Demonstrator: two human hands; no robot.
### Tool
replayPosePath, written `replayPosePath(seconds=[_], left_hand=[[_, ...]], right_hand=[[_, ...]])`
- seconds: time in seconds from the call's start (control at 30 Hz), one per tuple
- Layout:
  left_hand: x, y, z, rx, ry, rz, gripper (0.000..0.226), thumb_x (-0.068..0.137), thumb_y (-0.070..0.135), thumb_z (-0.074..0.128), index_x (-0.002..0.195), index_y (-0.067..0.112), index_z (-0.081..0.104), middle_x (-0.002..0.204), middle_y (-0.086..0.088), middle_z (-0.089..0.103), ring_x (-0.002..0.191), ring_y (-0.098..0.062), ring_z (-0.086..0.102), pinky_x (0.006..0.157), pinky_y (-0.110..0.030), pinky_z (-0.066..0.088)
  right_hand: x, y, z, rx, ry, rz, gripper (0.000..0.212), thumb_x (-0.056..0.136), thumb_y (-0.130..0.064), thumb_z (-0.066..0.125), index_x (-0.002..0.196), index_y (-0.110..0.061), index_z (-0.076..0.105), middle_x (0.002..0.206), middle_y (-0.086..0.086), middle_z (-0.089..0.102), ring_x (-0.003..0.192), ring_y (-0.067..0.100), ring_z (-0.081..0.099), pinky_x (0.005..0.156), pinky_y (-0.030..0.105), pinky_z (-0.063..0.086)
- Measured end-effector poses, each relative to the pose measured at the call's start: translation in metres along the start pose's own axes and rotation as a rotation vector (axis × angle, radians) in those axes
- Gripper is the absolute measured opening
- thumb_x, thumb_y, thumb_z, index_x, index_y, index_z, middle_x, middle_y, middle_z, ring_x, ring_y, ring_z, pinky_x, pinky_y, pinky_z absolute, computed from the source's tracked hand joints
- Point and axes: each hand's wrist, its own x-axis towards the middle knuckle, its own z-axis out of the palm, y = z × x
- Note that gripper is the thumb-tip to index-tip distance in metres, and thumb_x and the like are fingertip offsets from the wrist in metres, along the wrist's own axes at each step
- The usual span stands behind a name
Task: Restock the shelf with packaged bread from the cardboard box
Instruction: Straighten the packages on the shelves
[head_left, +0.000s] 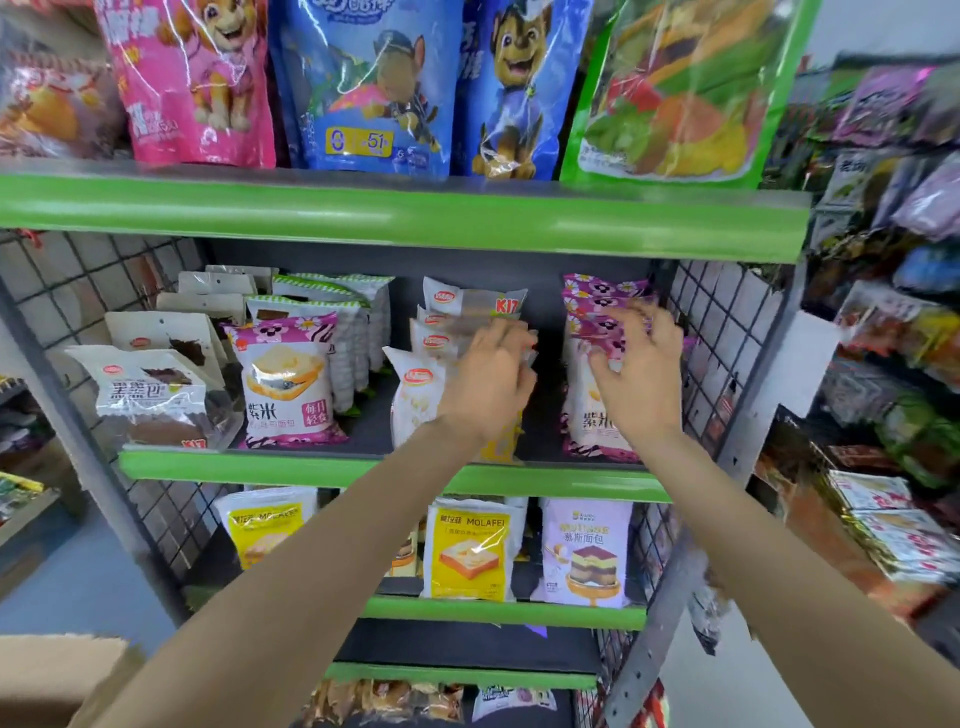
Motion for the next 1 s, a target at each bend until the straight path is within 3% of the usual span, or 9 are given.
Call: replayPosePath(seconds=[0.1, 0.2, 0.33, 0.4, 0.5, 0.6, 0.7, 0.8, 1.0], left_hand=[[0.014, 0.042, 0.025, -0.304, -0.137, -0.177, 0.05, 0.087, 0.007, 0.055, 0.135, 0.005, 0.043, 0.134, -0.015, 0.046, 0.124, -0.028, 0.045, 0.1, -0.025, 0.032], [0.034, 0.068, 0.046, -0.54, -0.215, -0.409, 0.073, 0.076, 0.024, 0.067, 0.139, 0.006, 0.035, 0.136, -0.014, 0.045, 0.128, -0.028, 0.043, 0.108, -0.036, 0.036], [0.05, 0.074, 0.06, -0.502, -0.164, -0.558, 0.071, 0.08, 0.023, 0.066, 0.139, 0.01, 0.03, 0.135, -0.014, 0.046, 0.126, -0.03, 0.046, 0.104, -0.039, 0.04], [0.052, 0.072, 0.061, -0.395, -0.195, -0.513, 0.073, 0.079, 0.025, 0.069, 0.139, 0.013, 0.03, 0.141, -0.016, 0.037, 0.131, -0.033, 0.04, 0.108, -0.039, 0.037], [0.061, 0.07, 0.049, -0.184, -0.17, -0.375, 0.075, 0.08, 0.031, 0.068, 0.143, 0.015, 0.03, 0.154, -0.017, 0.007, 0.146, -0.033, 0.008, 0.119, -0.039, 0.019], [0.087, 0.064, 0.037, -0.091, -0.213, -0.292, 0.055, 0.082, 0.021, 0.053, 0.136, 0.009, 0.046, 0.146, -0.016, 0.035, 0.141, -0.029, 0.027, 0.114, -0.031, 0.028], [0.115, 0.052, 0.031, -0.114, -0.168, -0.401, 0.036, 0.091, 0.003, 0.042, 0.124, 0.002, 0.057, 0.127, -0.021, 0.057, 0.12, -0.033, 0.054, 0.094, -0.035, 0.042], [0.139, 0.035, 0.038, -0.078, -0.194, -0.416, 0.036, 0.099, 0.005, 0.033, 0.129, 0.001, 0.052, 0.134, -0.022, 0.053, 0.123, -0.033, 0.05, 0.097, -0.035, 0.039], [0.181, 0.008, 0.072, -0.069, -0.324, -0.401, 0.042, 0.105, 0.017, 0.021, 0.142, 0.003, 0.035, 0.148, -0.015, 0.037, 0.134, -0.026, 0.039, 0.102, -0.026, 0.03]], right_hand=[[0.001, 0.027, -0.013, 0.154, -0.083, 0.236, 0.064, 0.087, -0.021, 0.063, 0.142, -0.01, 0.032, 0.143, 0.018, 0.029, 0.135, 0.032, 0.027, 0.107, 0.033, 0.028], [0.005, 0.05, -0.016, 0.217, -0.168, 0.356, 0.085, 0.084, -0.031, 0.068, 0.148, -0.009, 0.016, 0.149, 0.017, 0.024, 0.14, 0.032, 0.022, 0.11, 0.038, 0.028], [0.014, 0.062, -0.013, 0.454, -0.313, 0.521, 0.09, 0.083, -0.032, 0.069, 0.15, -0.01, 0.012, 0.147, 0.014, 0.039, 0.133, 0.03, 0.041, 0.107, 0.037, 0.036], [0.015, 0.06, -0.012, 0.442, -0.304, 0.48, 0.088, 0.085, -0.023, 0.068, 0.15, -0.011, 0.009, 0.148, 0.014, 0.034, 0.133, 0.03, 0.04, 0.105, 0.034, 0.035], [0.025, 0.044, -0.018, 0.296, -0.16, 0.26, 0.073, 0.085, -0.011, 0.059, 0.147, -0.011, 0.021, 0.144, 0.014, 0.026, 0.133, 0.028, 0.034, 0.106, 0.028, 0.03], [0.061, 0.031, -0.01, 0.138, -0.158, 0.088, 0.051, 0.086, -0.015, 0.054, 0.136, -0.011, 0.043, 0.135, 0.016, 0.038, 0.129, 0.031, 0.039, 0.11, 0.031, 0.03], [0.1, 0.027, 0.003, -0.089, -0.342, 0.208, 0.054, 0.092, -0.036, 0.047, 0.141, -0.014, 0.037, 0.143, 0.018, 0.033, 0.132, 0.037, 0.035, 0.111, 0.042, 0.031], [0.123, 0.035, 0.014, -0.236, -0.559, 0.281, 0.064, 0.094, -0.049, 0.04, 0.147, -0.016, 0.026, 0.153, 0.016, 0.022, 0.137, 0.037, 0.03, 0.11, 0.046, 0.032], [0.126, 0.059, 0.043, -0.367, -0.682, 0.106, 0.059, 0.098, -0.047, 0.032, 0.148, -0.018, 0.025, 0.156, 0.012, 0.02, 0.142, 0.03, 0.026, 0.113, 0.042, 0.03]])
